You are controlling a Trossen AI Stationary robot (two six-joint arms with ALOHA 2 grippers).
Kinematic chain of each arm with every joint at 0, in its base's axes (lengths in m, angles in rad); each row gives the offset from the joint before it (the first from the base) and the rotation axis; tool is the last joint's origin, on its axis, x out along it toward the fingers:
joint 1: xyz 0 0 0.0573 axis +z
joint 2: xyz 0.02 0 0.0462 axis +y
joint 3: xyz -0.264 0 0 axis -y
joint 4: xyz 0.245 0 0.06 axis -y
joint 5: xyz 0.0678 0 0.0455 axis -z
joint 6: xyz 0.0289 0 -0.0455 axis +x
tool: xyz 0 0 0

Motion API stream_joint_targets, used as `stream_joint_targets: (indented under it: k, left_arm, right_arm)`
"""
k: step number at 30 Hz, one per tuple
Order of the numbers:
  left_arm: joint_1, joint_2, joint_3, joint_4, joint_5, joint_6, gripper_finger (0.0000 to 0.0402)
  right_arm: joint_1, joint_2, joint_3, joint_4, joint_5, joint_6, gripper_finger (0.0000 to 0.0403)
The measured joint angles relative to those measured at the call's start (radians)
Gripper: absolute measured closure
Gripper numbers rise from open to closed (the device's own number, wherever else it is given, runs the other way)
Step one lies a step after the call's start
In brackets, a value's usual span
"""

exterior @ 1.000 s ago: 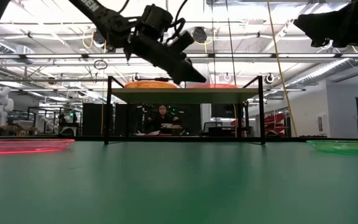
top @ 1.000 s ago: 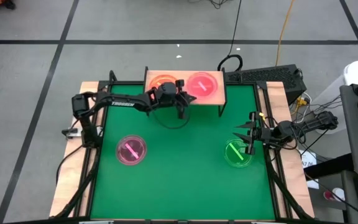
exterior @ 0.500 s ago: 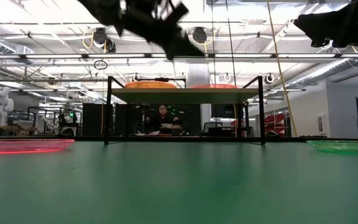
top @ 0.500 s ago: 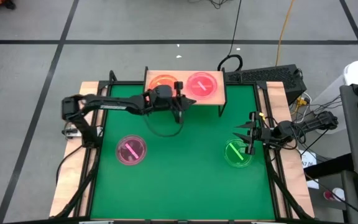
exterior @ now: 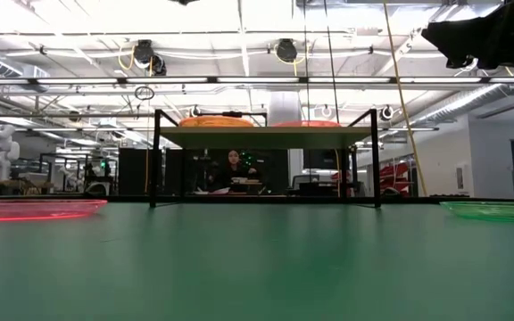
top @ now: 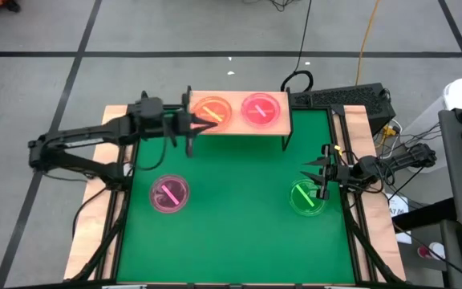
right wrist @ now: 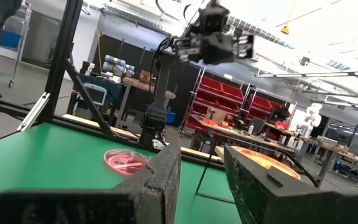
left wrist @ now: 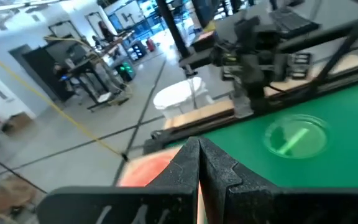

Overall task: Place and stack plates onto a shelf
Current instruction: Stack the green plate on the pink plate on the shelf

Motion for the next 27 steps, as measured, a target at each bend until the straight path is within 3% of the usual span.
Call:
stream_joint_targets:
  k: [6, 12, 15, 20, 24, 27]
  left_arm:
    - [-0.014, -0.184, -0.309, 0.211, 0.029, -0.136, 0.0398]
    - [-0.125, -0.255, -0.700, 0.831, 0.069, -0.309, 0.0398]
    - [-0.169, -0.253, -0.839, 1.102, 0.064, -0.333, 0.0398]
    - [-0.182, -0.258, -0.946, 1.365, 0.045, -0.371, 0.0398]
    - [-0.182, -0.255, -0.956, 1.389, 0.044, -0.377, 0.0398]
    - [-0.181, -0.256, -0.957, 1.369, 0.017, -0.368, 0.0398]
  right_arm:
    - [0.000, 0.000, 0.000, 0.004, -0.003, 0.000, 0.0294]
    - [0.000, 0.001, 0.000, 0.144, -0.015, 0.015, 0.0294]
    - [0.000, 0.000, 0.000, 0.295, -0.088, 0.146, 0.0294]
    - [0.000, 0.000, 0.000, 0.493, -0.187, 0.342, 0.0294]
    - [0.000, 0.001, 0.028, 0.513, -0.079, 0.349, 0.0294]
    - [0.000, 0.035, 0.100, 0.355, 0.002, 0.349, 0.0294]
